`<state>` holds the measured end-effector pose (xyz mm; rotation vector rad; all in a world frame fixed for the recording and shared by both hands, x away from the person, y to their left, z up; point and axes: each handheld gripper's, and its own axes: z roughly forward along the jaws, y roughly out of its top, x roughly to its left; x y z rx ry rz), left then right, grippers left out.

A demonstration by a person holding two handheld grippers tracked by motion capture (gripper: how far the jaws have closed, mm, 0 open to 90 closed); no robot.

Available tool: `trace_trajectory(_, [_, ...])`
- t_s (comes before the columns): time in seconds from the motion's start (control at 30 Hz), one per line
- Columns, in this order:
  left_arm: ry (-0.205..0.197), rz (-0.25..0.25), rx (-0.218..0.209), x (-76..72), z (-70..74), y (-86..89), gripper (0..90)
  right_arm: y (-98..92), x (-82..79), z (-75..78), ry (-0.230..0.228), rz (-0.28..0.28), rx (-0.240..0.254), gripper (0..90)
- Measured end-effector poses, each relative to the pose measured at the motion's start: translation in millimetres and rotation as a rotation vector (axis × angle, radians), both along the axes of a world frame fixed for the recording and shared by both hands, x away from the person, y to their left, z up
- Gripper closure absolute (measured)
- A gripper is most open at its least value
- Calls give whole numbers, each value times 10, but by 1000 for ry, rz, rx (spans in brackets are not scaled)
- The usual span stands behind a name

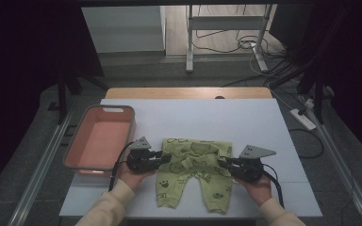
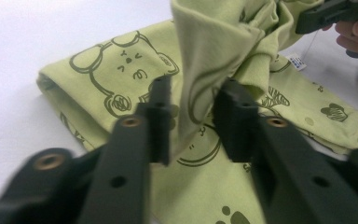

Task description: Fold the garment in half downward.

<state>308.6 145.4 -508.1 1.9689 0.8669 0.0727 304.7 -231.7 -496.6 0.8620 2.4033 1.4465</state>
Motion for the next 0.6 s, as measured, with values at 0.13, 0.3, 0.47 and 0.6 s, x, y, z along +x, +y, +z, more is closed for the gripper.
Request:
trace_trajectory(0.13, [-9, 3, -19, -34, 43, 18, 571, -11, -41, 5, 7, 8, 5, 777])
trace_trajectory(0.3, [-26, -1, -42, -58, 94, 26, 457, -9, -106, 22, -3, 24, -12, 770])
trace_trajectory(0.47, [-62, -3, -81, -78, 217, 62, 398, -30, -188, 28, 0, 45, -29, 750])
trace_trajectory(0.6, [-80, 12, -109, -84, 290, 103, 386, -57, -260, 17, 37, 65, -32, 657])
